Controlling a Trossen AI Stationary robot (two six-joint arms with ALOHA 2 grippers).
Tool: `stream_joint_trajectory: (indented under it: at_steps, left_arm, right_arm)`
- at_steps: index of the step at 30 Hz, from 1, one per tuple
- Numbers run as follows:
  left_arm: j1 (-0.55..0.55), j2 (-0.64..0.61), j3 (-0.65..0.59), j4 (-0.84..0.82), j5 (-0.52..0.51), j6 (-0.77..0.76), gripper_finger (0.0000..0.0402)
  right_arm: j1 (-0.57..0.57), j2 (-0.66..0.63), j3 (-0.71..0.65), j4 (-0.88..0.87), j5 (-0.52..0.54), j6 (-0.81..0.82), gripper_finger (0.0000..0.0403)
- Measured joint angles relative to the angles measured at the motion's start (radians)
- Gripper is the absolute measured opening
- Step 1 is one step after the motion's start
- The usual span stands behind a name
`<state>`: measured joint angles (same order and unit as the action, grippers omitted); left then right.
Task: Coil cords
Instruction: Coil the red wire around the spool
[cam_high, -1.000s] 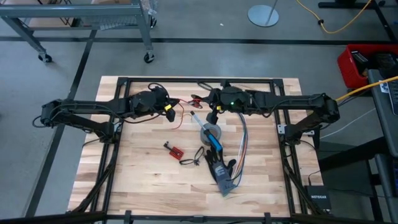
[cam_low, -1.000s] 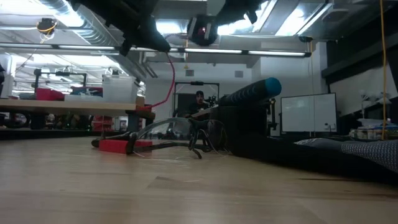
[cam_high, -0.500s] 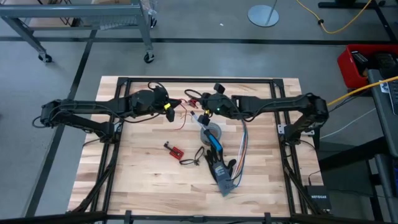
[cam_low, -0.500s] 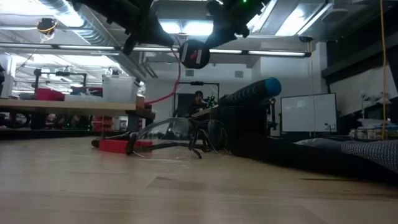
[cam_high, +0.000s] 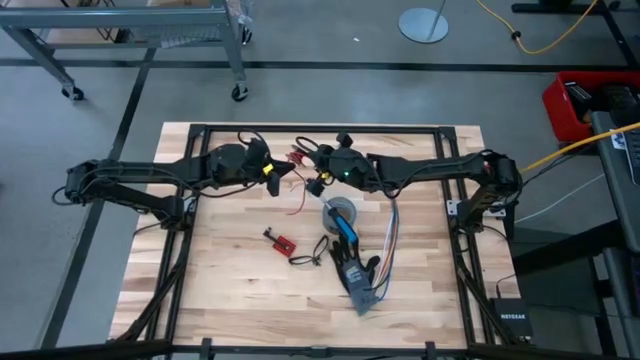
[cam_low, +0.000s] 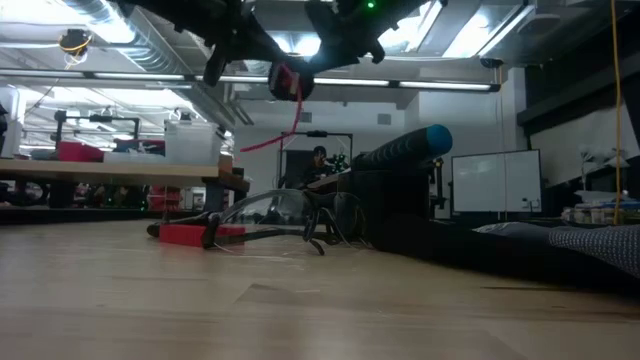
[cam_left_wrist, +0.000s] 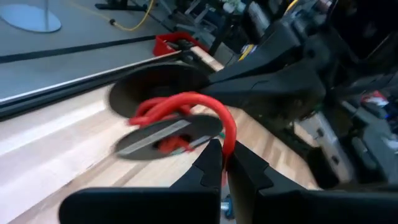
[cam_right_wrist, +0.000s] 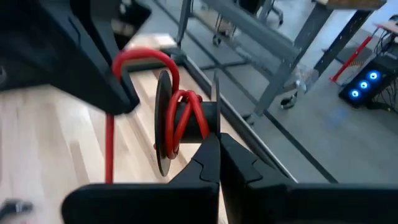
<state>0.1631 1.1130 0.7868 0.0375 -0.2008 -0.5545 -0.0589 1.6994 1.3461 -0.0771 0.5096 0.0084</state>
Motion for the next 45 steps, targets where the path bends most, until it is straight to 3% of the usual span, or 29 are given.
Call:
stream_joint_trajectory:
  at_steps: [28, 39, 45]
  left_arm:
    - [-0.026, 0.001, 0.002, 0.035, -0.001, 0.015, 0.0001]
    - [-0.025, 0.000, 0.003, 0.042, -0.024, 0.120, 0.0004]
    - [-0.026, 0.004, -0.003, 0.077, -0.003, 0.231, 0.0037]
  right_arm:
    - [0.001, 0.055, 0.000, 0.436, -0.001, 0.001, 0.0000]
    - [0.001, 0.055, 0.023, 0.484, 0.005, -0.019, 0.0000]
    - [-0.001, 0.052, 0.050, 0.517, 0.013, -0.040, 0.0000]
